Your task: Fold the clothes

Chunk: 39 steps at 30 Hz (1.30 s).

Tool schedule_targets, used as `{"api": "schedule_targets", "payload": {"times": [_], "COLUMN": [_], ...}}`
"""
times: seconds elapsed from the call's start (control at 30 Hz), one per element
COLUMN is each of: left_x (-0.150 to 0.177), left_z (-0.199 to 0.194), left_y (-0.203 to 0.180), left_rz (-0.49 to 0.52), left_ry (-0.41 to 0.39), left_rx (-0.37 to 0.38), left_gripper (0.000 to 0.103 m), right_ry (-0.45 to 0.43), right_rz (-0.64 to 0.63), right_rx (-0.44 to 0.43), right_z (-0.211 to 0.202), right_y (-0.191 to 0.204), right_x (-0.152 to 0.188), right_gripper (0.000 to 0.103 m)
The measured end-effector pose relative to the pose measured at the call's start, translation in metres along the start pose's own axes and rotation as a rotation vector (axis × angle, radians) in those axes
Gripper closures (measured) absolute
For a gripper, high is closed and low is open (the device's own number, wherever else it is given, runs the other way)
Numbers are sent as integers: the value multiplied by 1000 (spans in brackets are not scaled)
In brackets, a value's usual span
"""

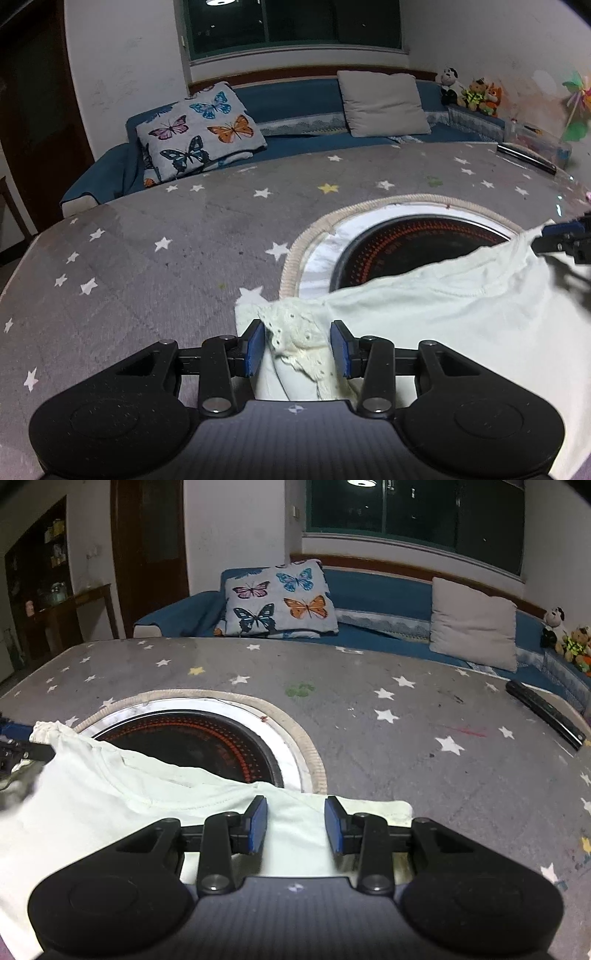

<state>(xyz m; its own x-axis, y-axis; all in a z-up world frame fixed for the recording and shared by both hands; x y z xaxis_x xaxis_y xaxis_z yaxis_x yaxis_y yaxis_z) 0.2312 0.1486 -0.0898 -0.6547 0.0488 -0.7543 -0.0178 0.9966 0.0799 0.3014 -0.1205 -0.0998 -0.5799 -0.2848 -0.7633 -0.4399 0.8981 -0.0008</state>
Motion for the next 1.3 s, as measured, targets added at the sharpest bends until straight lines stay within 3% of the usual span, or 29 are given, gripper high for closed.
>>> {"api": "schedule_targets", "payload": {"times": [0.13, 0.43, 0.5, 0.73, 1.1, 1.3], "left_x": [-1, 2, 3, -2, 39, 60], "left_z": [5, 6, 6, -7, -55, -69], "left_y": [10, 18, 20, 21, 2, -2], "left_rz": [-65, -89, -108, -117, -64, -34], "left_ry": [12, 1, 6, -5, 25, 29], "left_rx": [-11, -29, -23, -8, 58, 38], "left_gripper": [59, 55, 54, 55, 43, 42], "right_ry": [5, 2, 1, -12, 4, 32], "right_rz": [-5, 35, 44, 35, -127, -207], "right_rx": [27, 51, 56, 51, -137, -216], "right_z": [5, 6, 6, -3, -32, -49], "right_y": [-4, -11, -13, -7, 80, 127], "right_x": [2, 0, 0, -6, 7, 31], "right_gripper": [69, 71, 76, 75, 64, 60]}}
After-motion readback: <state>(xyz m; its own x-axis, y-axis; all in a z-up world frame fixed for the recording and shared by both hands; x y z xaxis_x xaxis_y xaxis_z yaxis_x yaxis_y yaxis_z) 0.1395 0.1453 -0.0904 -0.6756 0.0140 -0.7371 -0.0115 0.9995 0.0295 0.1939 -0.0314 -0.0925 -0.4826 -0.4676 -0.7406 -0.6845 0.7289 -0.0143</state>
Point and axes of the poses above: each gripper's, at about its wrist camera, not at the fingertips, and z roughly the way its jaws point, y to its left, x to its underside, the point moved 10 cm from there along z, roughly the way its jaws point, and after that the axes turned 1 degree about -y, right-handed, at the moved point
